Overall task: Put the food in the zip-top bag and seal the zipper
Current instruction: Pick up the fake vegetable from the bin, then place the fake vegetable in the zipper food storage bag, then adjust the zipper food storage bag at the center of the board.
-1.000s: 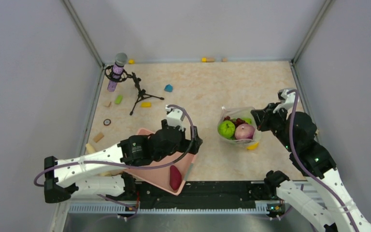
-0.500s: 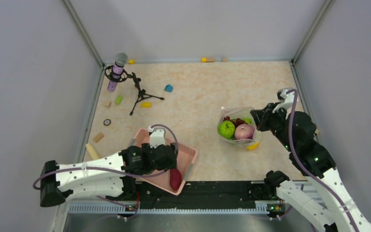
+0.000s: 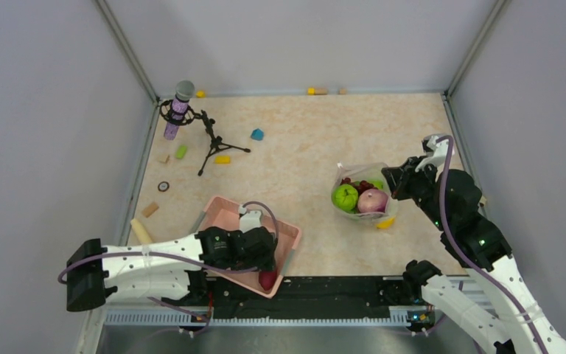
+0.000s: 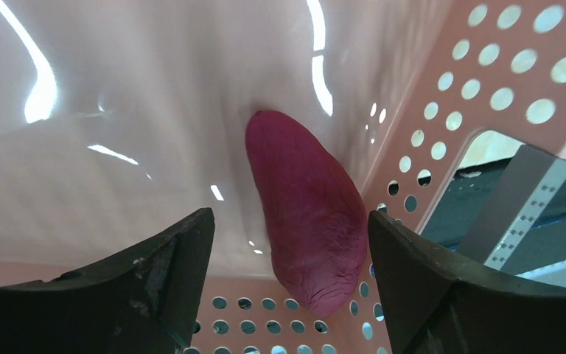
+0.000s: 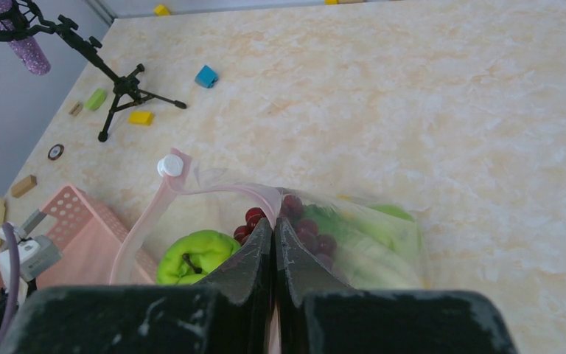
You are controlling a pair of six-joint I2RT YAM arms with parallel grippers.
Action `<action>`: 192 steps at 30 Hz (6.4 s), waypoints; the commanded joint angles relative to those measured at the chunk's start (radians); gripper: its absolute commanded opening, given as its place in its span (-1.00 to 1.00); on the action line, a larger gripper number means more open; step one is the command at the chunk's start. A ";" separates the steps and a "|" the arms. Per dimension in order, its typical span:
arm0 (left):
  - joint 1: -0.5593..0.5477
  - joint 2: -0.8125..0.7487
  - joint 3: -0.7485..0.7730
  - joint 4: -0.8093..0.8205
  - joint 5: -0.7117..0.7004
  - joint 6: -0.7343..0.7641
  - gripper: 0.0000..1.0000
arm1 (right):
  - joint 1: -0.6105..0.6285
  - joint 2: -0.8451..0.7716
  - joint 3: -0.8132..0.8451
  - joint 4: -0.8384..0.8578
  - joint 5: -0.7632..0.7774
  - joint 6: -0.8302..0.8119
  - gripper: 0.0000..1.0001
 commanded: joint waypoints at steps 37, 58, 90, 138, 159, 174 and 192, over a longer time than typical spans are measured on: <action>-0.003 -0.017 0.331 0.315 -0.380 0.300 -1.00 | -0.011 0.003 0.008 0.038 -0.007 -0.010 -1.00; -0.002 0.378 0.789 0.638 -0.075 0.830 -0.98 | -0.011 -0.002 0.011 0.036 -0.022 -0.011 -1.00; 0.001 0.514 0.843 0.601 -0.059 0.868 0.83 | -0.011 -0.001 0.009 0.036 -0.025 -0.011 -1.00; 0.086 0.406 0.723 0.616 -0.081 0.598 -1.00 | -0.011 0.148 0.150 0.010 -0.088 0.011 -1.00; 0.087 0.285 0.610 0.740 -0.333 0.574 -0.98 | -0.011 0.523 0.555 -0.046 -0.195 -0.287 -1.00; 0.033 0.512 0.721 0.939 -0.107 0.403 -0.62 | -0.011 0.654 0.627 -0.032 -0.300 -0.397 -1.00; 0.060 0.126 0.451 0.591 -0.047 1.066 0.96 | -0.047 0.617 0.454 0.087 -0.322 -0.464 -1.00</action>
